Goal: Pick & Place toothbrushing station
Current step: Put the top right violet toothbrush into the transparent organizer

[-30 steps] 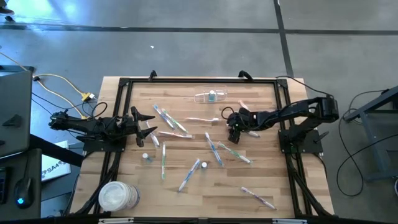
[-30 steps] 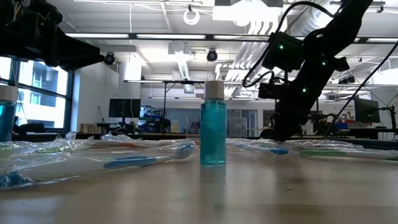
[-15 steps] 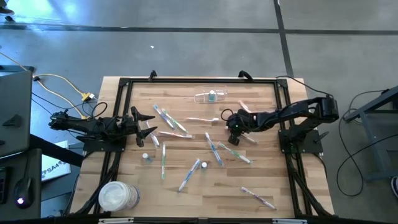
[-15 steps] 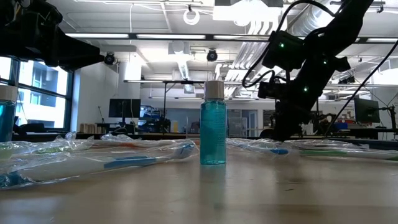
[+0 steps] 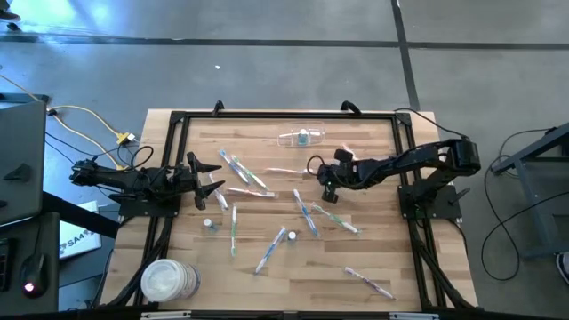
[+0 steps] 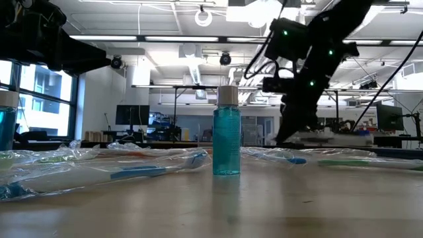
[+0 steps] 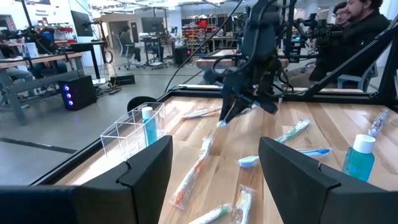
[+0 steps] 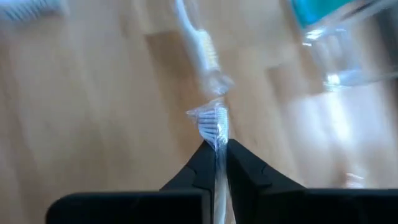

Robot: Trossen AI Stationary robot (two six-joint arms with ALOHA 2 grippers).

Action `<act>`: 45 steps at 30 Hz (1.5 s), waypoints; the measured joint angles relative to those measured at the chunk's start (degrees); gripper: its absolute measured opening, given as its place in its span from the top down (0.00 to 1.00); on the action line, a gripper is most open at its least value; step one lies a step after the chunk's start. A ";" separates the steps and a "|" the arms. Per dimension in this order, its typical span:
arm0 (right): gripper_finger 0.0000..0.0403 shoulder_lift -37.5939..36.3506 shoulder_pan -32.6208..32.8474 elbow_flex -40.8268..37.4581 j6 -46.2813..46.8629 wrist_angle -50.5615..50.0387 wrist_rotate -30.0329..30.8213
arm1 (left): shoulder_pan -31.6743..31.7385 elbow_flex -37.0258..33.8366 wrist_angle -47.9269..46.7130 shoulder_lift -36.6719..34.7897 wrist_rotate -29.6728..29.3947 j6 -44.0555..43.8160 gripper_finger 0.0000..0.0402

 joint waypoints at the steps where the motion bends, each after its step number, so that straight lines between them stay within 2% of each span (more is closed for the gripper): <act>1: 0.97 0.00 0.25 1.50 0.06 -2.60 1.75 | -0.01 0.00 0.00 0.00 0.00 0.00 0.40; 5: 0.97 -0.13 1.04 7.12 0.06 -10.10 8.05 | -0.01 0.00 -0.01 0.00 0.01 0.00 0.40; 11: 0.97 -2.14 1.38 13.32 -2.43 -16.73 11.88 | 0.00 0.00 -0.02 0.00 0.03 0.00 0.40; 18: 0.96 -14.71 0.48 13.57 -5.17 -14.22 6.38 | 0.01 0.04 -0.81 0.02 0.05 -0.02 0.40; 21: 0.96 -21.07 0.44 11.69 -5.98 -9.77 4.23 | 0.01 0.04 -1.06 0.00 0.10 0.00 0.40; 23: 0.96 -25.08 -0.04 8.92 -7.57 -4.05 0.95 | 0.01 0.04 -1.10 0.02 0.29 -0.01 0.40; 25: 0.96 -28.75 -0.81 5.11 -9.64 4.02 -4.86 | 0.01 0.04 -1.11 0.01 0.28 -0.02 0.40; 29: 0.96 -33.67 -4.58 -6.73 -13.41 28.97 -21.16 | 0.01 0.04 -1.14 0.00 0.27 0.00 0.40; 32: 0.96 -34.07 -8.62 -14.70 -14.73 47.67 -28.25 | 0.00 0.04 -1.14 0.01 0.27 -0.01 0.40; 38: 0.96 -28.10 -16.71 -22.94 -11.31 79.58 -36.05 | -0.01 0.04 -1.13 0.02 0.25 0.00 0.40; 45: 0.96 -14.34 -26.58 -22.68 -1.75 98.00 -40.58 | -0.01 0.04 -1.12 0.02 0.23 0.52 0.40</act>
